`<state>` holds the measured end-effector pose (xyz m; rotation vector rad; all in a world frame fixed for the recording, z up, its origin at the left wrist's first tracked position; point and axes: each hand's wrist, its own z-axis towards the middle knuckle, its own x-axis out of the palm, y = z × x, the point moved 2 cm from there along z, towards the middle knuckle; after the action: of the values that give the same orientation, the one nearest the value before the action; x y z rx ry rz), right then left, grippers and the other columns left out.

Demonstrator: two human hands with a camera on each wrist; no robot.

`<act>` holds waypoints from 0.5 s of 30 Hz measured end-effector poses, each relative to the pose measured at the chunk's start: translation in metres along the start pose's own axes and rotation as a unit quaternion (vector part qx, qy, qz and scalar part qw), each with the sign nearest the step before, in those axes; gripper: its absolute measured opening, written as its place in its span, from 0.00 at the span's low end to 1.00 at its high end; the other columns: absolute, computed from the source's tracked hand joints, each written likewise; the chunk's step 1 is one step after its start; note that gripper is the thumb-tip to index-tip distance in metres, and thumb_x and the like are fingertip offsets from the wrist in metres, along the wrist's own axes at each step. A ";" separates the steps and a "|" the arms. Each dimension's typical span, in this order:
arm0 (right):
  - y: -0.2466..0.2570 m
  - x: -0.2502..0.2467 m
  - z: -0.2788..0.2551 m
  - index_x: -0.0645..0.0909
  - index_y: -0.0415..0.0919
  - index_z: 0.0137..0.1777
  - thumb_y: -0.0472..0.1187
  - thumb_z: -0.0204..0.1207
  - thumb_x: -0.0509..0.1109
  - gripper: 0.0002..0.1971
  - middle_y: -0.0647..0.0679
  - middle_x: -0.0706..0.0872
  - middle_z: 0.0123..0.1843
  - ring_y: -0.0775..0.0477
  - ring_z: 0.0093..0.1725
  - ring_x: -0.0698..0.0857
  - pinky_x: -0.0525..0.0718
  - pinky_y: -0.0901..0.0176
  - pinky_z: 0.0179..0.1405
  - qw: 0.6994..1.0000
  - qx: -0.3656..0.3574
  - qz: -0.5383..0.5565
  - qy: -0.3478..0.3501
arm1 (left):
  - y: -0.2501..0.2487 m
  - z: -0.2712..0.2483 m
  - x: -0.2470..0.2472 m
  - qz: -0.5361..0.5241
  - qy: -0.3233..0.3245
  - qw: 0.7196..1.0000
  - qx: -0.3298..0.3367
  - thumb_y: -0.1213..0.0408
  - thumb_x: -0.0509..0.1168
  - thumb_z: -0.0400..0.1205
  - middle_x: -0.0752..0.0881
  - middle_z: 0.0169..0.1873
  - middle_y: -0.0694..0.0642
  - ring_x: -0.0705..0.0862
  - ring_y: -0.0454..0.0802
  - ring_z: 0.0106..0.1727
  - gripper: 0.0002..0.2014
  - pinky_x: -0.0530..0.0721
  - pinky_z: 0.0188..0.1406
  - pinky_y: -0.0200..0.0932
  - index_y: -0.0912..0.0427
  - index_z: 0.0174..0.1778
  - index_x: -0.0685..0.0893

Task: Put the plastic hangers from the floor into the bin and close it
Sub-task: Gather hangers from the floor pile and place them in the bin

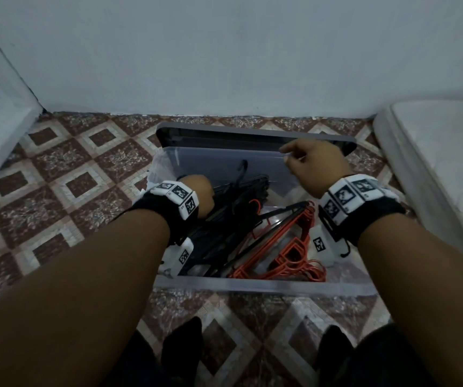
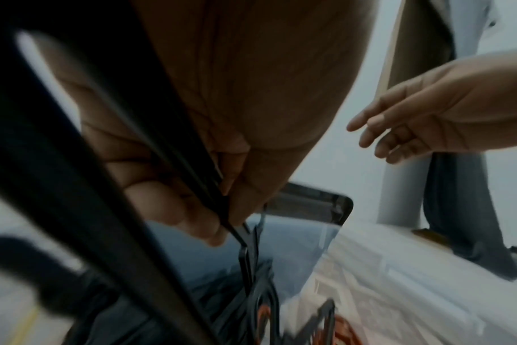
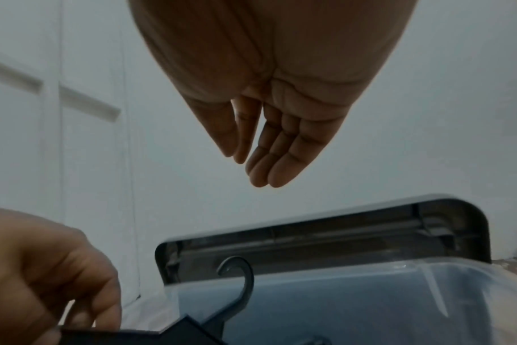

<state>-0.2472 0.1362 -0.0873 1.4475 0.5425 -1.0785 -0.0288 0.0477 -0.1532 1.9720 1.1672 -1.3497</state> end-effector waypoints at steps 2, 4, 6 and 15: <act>-0.003 -0.019 -0.008 0.86 0.50 0.58 0.45 0.81 0.68 0.09 0.51 0.90 0.47 0.50 0.46 0.88 0.85 0.58 0.50 0.999 0.015 0.023 -0.019 | -0.007 -0.009 -0.022 -0.016 -0.024 0.999 0.015 0.67 0.63 0.80 0.88 0.50 0.65 0.86 0.62 0.48 0.08 0.83 0.43 0.48 0.65 0.46 0.87; -0.007 -0.032 -0.011 0.86 0.49 0.60 0.47 0.80 0.70 0.11 0.52 0.88 0.47 0.51 0.46 0.85 0.80 0.62 0.48 1.000 0.024 0.012 -0.011 | -0.018 -0.018 -0.045 -0.021 -0.049 0.998 0.032 0.67 0.63 0.79 0.88 0.52 0.64 0.86 0.62 0.50 0.08 0.83 0.43 0.50 0.62 0.47 0.86; -0.008 -0.039 -0.013 0.84 0.48 0.63 0.49 0.80 0.70 0.14 0.53 0.86 0.49 0.52 0.47 0.82 0.74 0.64 0.47 0.999 0.032 -0.013 0.011 | -0.026 -0.029 -0.062 0.011 -0.058 0.998 0.029 0.65 0.63 0.79 0.87 0.51 0.59 0.84 0.57 0.48 0.12 0.81 0.43 0.49 0.60 0.55 0.87; -0.013 -0.040 -0.027 0.70 0.47 0.78 0.51 0.78 0.71 0.29 0.44 0.74 0.75 0.44 0.67 0.81 0.78 0.52 0.69 0.998 0.011 0.026 -0.050 | -0.049 -0.075 -0.110 0.081 -0.323 0.943 -0.004 0.64 0.63 0.76 0.88 0.45 0.51 0.84 0.58 0.49 0.14 0.72 0.57 0.58 0.42 0.52 0.85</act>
<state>-0.2688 0.1747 -0.0636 1.4115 0.4207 -1.1134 -0.0489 0.0885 -0.0195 1.3957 0.6769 -1.7058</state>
